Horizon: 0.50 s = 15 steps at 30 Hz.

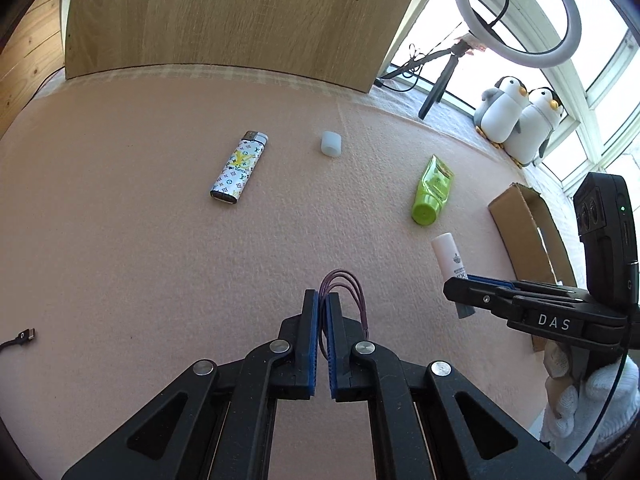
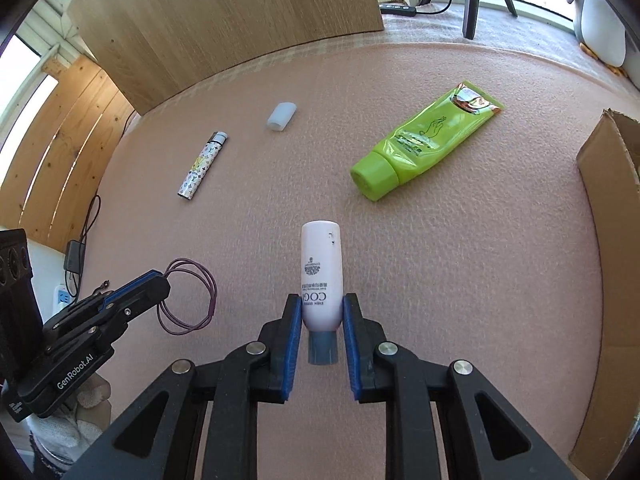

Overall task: Organize objects
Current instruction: 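Carry the lotion bottle and cable into the box and open both grippers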

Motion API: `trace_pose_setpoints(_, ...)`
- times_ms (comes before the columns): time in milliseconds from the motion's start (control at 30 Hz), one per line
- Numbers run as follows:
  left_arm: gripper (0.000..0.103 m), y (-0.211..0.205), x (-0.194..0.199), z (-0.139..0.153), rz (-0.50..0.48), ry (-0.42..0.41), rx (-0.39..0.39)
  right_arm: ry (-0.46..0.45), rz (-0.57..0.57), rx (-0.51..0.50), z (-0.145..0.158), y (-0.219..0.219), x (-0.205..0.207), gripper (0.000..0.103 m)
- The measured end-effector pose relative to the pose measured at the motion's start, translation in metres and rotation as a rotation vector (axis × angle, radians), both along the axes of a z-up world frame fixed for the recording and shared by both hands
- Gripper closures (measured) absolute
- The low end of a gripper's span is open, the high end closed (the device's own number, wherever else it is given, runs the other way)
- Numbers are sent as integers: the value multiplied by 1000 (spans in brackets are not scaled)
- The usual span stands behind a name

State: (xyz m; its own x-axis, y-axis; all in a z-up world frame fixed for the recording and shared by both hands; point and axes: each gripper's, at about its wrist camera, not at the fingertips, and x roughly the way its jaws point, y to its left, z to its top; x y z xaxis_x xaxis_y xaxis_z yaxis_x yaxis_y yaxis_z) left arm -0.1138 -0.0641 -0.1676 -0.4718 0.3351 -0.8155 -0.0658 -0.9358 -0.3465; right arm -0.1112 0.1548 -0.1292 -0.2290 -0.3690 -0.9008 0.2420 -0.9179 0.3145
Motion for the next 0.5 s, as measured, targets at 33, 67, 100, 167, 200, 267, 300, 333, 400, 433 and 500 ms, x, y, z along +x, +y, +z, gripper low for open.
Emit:
trace_pose_setpoints(33,100,1,4,5,2,9,5,7,-3,-4,4,4,3,85)
trace_pose_setpoints(67,100,2,8,10,5,17,5,13,-8,-8,8,10,7,85)
trace_pose_setpoints(100,100,4,11,15,6,25,11,20,-14,-13,13,17,9,85)
trace_pose_setpoints(167,100,10,13,26,5,45,22,34,-34,-25,20,32,16,85)
trace_pose_setpoints(200,100,14,14,31,2,57,24,41,-46,-29,24,41,19,85)
trace_pose_setpoints(267,100,25,16,40,-11,76,23,56,-69,-33,31,59,24,85)
trace_pose_setpoints(300,100,33,16,45,-19,83,31,62,-83,-34,34,66,27,85)
trace_pose_setpoints(333,100,42,15,48,-30,90,37,68,-95,-36,37,76,29,85)
trace_pose_setpoints(400,100,62,14,56,-61,105,38,86,-117,-27,44,93,34,85)
trace_pose_setpoints(433,100,72,13,59,-77,112,41,98,-129,-17,48,101,34,85)
trace_pose_setpoints(500,100,99,9,64,-109,124,44,122,-157,0,55,122,38,85)
